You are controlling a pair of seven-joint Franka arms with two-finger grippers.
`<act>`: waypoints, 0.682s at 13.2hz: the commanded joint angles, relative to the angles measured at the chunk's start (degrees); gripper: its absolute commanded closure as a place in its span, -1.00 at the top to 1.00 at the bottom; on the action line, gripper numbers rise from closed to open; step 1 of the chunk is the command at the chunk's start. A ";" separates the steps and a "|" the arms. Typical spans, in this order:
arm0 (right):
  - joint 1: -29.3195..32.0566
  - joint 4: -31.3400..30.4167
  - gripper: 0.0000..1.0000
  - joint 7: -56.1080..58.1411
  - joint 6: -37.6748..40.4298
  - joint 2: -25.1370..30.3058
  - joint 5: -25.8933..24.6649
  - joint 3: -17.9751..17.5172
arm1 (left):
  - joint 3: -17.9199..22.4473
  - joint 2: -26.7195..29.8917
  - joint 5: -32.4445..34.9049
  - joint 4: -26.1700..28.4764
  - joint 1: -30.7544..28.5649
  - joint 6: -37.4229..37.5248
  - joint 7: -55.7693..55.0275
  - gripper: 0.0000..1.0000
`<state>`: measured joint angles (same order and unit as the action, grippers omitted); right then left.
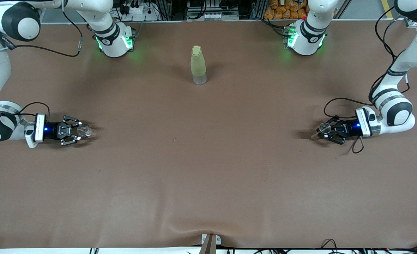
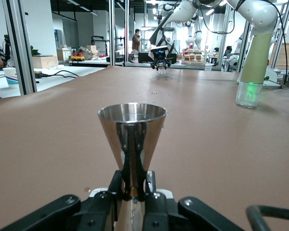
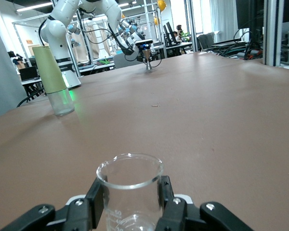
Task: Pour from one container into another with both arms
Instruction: 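Lower the beaker and jigger onto the table with both grippers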
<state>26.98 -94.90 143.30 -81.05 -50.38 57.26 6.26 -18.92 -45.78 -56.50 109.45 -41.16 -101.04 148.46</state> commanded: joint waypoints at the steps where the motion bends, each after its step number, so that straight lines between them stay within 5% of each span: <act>1: 3.16 4.45 -0.50 -0.30 2.38 -2.43 -0.57 -1.25 | -0.33 -0.36 0.51 -0.20 -0.94 0.76 1.13 -1.00; 6: 4.66 4.54 -0.28 0.14 3.53 -4.90 -0.13 -1.42 | 0.20 -1.59 0.60 -0.38 -0.94 0.76 1.48 -1.00; 9: 4.48 4.81 0.28 -0.38 3.71 -4.99 -0.13 -1.60 | 0.46 -1.68 0.51 -0.38 -0.76 0.76 1.39 -0.89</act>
<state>30.28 -92.02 143.42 -78.74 -54.59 57.31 5.82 -18.36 -47.15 -56.50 109.39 -41.58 -101.04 149.03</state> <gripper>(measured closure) 0.471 0.780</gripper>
